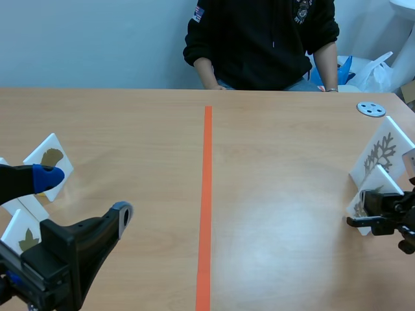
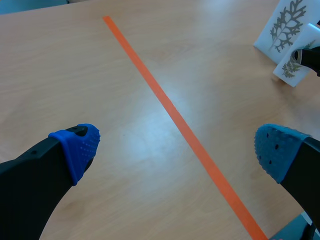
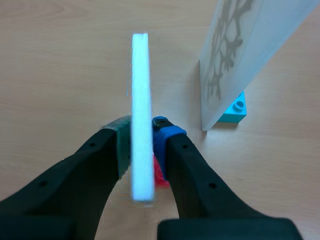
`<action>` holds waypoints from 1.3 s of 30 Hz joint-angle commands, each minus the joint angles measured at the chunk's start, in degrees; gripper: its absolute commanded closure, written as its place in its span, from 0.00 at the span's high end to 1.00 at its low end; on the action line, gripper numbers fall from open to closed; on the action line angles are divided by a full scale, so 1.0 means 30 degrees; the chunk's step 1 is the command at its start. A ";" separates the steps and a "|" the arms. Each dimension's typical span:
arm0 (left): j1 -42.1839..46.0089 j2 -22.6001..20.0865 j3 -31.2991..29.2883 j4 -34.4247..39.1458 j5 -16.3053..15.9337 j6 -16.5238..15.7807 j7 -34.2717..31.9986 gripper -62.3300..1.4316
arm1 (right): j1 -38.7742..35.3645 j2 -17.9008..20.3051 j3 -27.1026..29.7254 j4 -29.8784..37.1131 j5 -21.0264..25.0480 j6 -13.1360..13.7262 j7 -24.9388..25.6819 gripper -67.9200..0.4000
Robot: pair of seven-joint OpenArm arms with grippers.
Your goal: Sort the leaf by its shape. The table is split by an orange tape line. A compound leaf with several leaflets goes to the left side, a simple leaf with one blade goes to the right side. Return to the home posture when a red brick is placed on the table.
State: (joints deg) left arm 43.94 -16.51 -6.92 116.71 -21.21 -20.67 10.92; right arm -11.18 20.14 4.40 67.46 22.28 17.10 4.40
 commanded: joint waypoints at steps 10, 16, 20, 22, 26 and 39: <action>-0.0058 0.0051 -0.0058 0.0219 -0.0131 -0.0029 -0.0262 1.00 | 0.0131 0.0160 0.0066 0.0707 0.0080 0.0000 0.0896 0.56; -0.0058 0.0051 -0.0058 0.0219 -0.0131 -0.0029 -0.0262 1.00 | 0.0124 0.0153 0.0240 0.1428 0.0087 0.0058 0.0998 0.62; -0.0058 0.0051 -0.0058 0.0219 -0.0131 -0.0029 -0.0262 1.00 | 0.0073 0.0160 0.0772 0.2521 0.0087 0.0095 0.0590 0.68; -0.0058 0.0051 -0.0058 0.0219 -0.0131 -0.0029 -0.0262 1.00 | 0.0015 0.0160 0.1056 0.3206 0.0095 0.0248 0.0386 0.72; -0.0058 0.0051 -0.0058 0.0219 -0.0131 -0.0029 -0.0270 1.00 | -0.0408 0.0160 0.1413 0.4947 0.0153 0.0299 0.0138 0.87; -0.0058 0.0051 -0.0058 0.0219 -0.0138 -0.0029 -0.0270 1.00 | -0.4313 0.0146 0.2390 1.2058 0.1800 0.1814 -0.2586 1.00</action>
State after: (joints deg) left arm 43.94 -16.51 -6.92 116.71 -21.23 -20.69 10.92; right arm -23.16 20.01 10.68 102.87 27.35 22.46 -4.16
